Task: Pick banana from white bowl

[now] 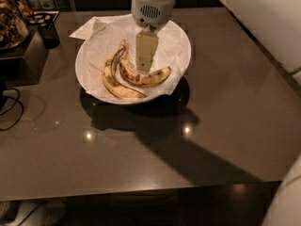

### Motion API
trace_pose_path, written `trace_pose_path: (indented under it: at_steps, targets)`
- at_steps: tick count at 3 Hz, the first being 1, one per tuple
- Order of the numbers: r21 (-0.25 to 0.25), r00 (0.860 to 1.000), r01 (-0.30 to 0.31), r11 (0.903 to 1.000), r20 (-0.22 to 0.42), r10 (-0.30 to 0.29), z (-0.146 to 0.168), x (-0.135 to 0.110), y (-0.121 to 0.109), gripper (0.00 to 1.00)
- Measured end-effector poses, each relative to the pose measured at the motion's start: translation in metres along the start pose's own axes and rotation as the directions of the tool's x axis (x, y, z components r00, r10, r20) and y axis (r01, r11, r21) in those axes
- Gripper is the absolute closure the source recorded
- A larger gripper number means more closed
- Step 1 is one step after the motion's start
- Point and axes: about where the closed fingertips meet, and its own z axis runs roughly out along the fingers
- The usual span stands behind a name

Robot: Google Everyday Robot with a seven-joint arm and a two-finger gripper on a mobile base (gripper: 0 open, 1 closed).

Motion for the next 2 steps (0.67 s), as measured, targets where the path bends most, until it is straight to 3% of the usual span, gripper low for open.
trace_pose_path:
  at_steps: [2]
  targets:
    - [-0.031, 0.999, 0.007, 0.9995, -0.039, -0.008, 0.025, -0.009, -0.01, 0.47]
